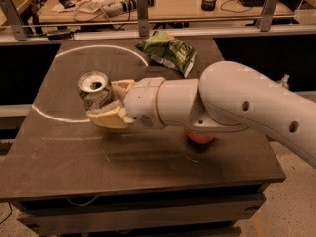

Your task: Move 7up can near green jalapeno chip bag

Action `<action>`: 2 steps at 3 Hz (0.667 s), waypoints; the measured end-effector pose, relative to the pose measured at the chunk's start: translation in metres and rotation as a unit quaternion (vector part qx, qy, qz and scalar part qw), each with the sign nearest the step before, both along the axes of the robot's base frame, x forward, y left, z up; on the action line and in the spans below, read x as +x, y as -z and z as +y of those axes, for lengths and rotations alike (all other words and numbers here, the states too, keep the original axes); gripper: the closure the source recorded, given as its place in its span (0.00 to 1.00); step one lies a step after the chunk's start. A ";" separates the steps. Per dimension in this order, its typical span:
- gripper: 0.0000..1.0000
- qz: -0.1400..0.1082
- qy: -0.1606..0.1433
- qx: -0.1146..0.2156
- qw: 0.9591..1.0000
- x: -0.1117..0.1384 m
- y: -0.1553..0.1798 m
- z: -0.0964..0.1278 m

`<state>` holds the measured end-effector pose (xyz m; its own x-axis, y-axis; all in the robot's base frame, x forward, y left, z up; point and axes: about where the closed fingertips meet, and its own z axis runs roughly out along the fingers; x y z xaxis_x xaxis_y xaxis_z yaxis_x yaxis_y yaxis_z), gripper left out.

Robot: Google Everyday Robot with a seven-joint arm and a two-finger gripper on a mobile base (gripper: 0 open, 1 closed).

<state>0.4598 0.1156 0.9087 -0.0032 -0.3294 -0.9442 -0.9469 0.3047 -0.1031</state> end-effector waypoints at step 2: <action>1.00 -0.050 0.223 -0.009 0.973 0.029 -0.040 -0.145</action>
Offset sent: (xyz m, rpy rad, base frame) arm 0.0412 -0.2570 0.0633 -0.0452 -0.1600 -0.7796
